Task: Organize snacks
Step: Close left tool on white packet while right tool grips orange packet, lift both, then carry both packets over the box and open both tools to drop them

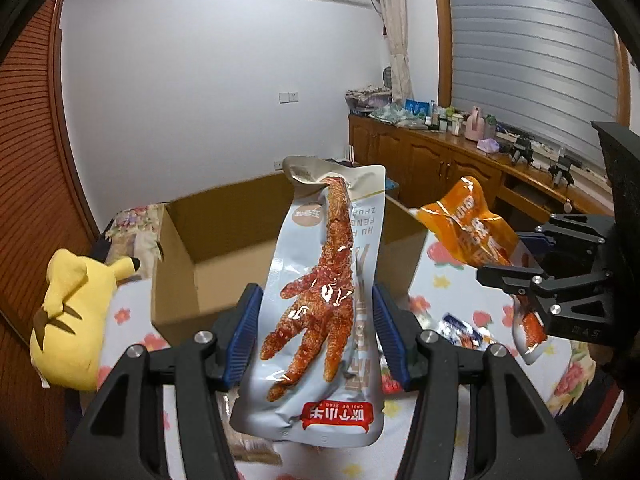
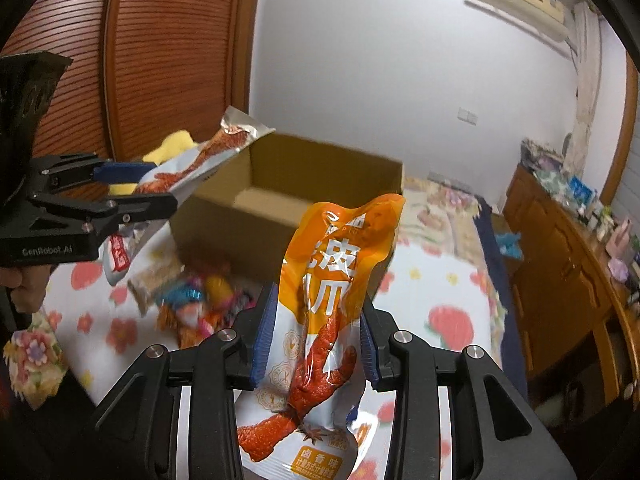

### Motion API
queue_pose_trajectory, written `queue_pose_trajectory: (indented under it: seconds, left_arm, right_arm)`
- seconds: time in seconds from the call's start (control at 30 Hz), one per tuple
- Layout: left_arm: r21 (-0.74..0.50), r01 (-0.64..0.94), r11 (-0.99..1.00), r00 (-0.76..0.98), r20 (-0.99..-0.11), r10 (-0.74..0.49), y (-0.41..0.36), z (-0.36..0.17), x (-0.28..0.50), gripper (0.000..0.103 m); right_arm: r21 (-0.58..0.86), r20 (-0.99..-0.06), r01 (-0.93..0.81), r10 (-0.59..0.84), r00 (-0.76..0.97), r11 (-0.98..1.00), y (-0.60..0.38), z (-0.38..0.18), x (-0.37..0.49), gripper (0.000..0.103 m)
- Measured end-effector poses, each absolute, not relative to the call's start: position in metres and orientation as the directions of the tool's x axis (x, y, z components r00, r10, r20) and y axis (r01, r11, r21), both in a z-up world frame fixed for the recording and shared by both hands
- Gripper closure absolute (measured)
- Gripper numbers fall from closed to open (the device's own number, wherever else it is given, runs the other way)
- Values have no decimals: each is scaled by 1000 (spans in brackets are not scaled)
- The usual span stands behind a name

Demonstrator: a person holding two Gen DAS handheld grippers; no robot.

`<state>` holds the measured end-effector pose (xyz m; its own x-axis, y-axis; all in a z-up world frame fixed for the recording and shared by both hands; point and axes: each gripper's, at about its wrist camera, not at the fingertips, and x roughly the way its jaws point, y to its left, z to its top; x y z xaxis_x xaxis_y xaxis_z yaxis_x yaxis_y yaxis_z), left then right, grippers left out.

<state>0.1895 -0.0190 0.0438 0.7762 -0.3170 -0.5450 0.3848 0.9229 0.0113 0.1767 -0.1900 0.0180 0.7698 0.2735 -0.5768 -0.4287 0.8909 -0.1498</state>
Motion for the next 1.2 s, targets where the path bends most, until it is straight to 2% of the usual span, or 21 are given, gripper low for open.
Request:
queue_pose_trajectory:
  seconds: [0.27,0.53,0.67,0.97,1.2]
  left_arm:
    - [52,355,933,793,-545,-272,-8,62,239,48]
    - [32,314,949,793,-558,-243,7,63,287,48]
    - [21,296,955,783,-577,-231,12,54,308,48]
    - [30,275,961,737,-648,-191,4,26,340,47]
    - [27,270,962,725,-664,-185,2,16,348,45]
  right_arm:
    - [-148,-524,-441,308,794,885,-177,51,233,66]
    - [-116,-495,-462,352,794,879,-163,77,295,66]
    - [-141,-512,-461,334,792,876,-153,69,317,66]
    - [-161,-617,-477,289,732,864,-146,25,351,66]
    - [-191,-640,-473,257,724,860,-144,11,348,65]
